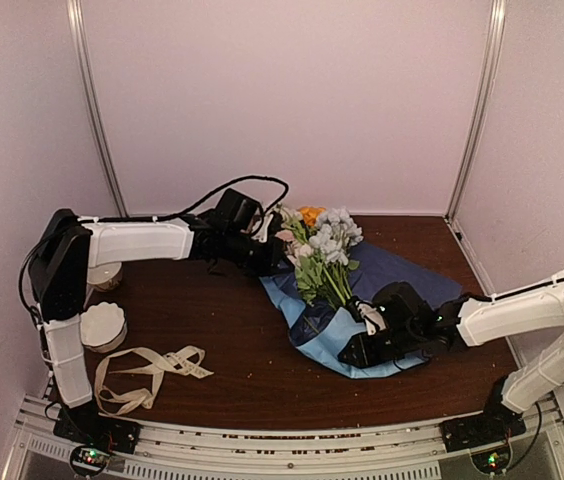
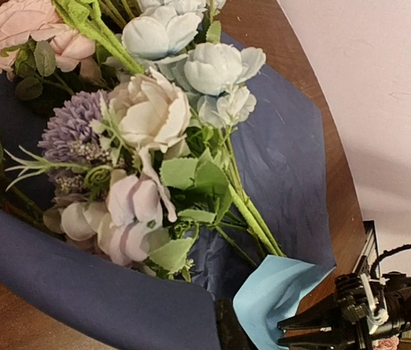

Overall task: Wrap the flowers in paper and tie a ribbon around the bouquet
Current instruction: Fold the one-fourth-folded wrapping paper at the center of the board.

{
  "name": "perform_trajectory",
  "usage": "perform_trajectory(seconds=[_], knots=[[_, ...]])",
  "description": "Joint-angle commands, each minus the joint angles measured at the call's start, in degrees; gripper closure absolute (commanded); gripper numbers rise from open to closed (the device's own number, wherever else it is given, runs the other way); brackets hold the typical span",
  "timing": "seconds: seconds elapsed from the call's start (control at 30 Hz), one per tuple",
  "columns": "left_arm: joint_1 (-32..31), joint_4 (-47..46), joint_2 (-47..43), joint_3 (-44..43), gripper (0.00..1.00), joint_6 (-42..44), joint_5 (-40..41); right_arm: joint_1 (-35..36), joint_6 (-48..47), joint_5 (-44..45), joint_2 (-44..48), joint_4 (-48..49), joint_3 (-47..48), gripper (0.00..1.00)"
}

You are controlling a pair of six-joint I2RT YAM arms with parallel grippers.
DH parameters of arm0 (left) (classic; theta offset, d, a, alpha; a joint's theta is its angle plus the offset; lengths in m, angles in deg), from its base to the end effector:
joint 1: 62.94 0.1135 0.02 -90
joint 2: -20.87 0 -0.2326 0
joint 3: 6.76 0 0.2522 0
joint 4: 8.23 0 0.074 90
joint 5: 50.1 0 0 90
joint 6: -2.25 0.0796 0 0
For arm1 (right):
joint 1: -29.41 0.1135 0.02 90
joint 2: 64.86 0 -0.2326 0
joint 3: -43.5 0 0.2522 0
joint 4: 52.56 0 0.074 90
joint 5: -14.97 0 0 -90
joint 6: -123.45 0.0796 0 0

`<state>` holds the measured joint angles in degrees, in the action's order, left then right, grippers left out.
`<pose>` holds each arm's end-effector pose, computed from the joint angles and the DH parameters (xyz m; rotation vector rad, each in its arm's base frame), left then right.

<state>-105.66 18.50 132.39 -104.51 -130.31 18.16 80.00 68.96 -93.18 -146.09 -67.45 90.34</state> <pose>0.3200 -0.3356 0.1738 0.2258 2.5110 -1.1390 0.1651 0.2400 0.0875 -0.5053 2.6159 0.9842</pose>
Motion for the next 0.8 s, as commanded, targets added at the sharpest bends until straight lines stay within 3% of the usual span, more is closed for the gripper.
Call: perform_trajectory(seconds=[0.0,0.3,0.53,0.77], knots=[[-0.35,-1.58,1.13,-1.78,1.00,-0.61,2.28,1.02,-2.60,2.23,3.74,-0.81,-0.49,0.79],[-0.38,-0.93,2.19,-2.38,1.00,-0.26,3.41,4.95,-2.92,8.64,12.96,1.39,-3.18,0.75],[-0.35,-0.33,2.72,-2.67,1.00,0.15,3.80,15.06,-4.71,23.90,20.43,1.94,-5.95,0.69],[-0.35,-0.10,2.90,-2.92,1.00,0.24,4.13,19.31,-6.58,29.43,14.47,-0.60,-1.87,0.55]])
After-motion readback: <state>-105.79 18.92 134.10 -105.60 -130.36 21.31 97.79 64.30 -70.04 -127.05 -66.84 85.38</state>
